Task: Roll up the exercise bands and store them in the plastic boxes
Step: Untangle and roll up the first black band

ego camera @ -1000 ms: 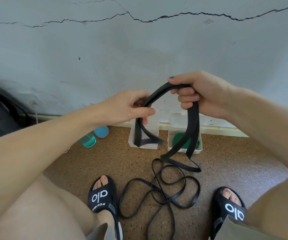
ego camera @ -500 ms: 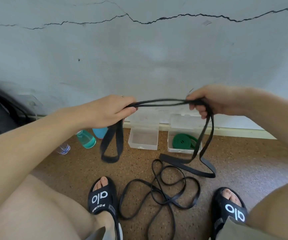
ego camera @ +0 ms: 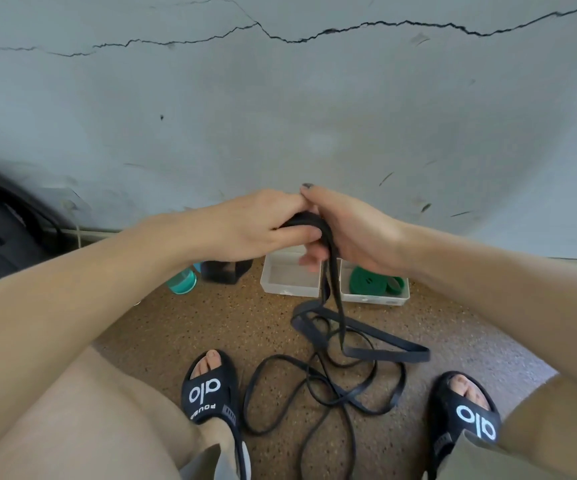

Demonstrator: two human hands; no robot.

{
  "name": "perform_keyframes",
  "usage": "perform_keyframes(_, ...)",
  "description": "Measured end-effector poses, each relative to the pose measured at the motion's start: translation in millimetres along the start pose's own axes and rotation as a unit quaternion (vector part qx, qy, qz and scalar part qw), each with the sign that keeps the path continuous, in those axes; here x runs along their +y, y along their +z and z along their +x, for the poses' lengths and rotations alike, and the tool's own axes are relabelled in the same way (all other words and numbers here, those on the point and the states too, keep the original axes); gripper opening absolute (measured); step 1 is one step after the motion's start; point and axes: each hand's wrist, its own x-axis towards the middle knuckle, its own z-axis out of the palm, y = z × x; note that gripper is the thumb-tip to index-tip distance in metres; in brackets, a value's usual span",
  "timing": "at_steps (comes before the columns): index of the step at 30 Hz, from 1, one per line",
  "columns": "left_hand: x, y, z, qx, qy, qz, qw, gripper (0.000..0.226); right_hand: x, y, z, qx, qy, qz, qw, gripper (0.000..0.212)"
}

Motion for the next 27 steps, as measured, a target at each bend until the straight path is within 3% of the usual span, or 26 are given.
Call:
perform_keyframes(2, -2, -3, -1, 0.004, -0.008, -0.006, 1.000, 0.001, -3, -1, -2, 0.022, 0.027, -0.037, 0.999, 0.059)
perform_keyframes(7, -19, -4, -8, -0.008, -0.073, 0.025, 0.997, 0.024, -12, -11, -9, 0.038, 0.042, -0.132, 0.990, 0.040)
perform_keyframes(10, -30, -8, -17, -0.040, -0.098, 0.039, 0.994, 0.021, -15, -24, -13, 0.067, 0.041, -0.094, 0.992, 0.027)
perform_keyframes(18, -51, -12, -33, -0.070, -0.144, -0.053, 0.986, 0.021, -20, -47, -18, 0.128, 0.061, 0.044, 0.989, 0.030)
perform_keyframes(21, -52, -15, -34, -0.056, -0.143, -0.084, 0.985, 0.014, -22, -52, -18, 0.145, 0.060, 0.064, 0.985, 0.029)
perform_keyframes(27, -58, -19, -37, -0.032, -0.151, -0.100, 0.983, 0.027, -23, -58, -19, 0.165, 0.066, 0.090, 0.980, 0.026)
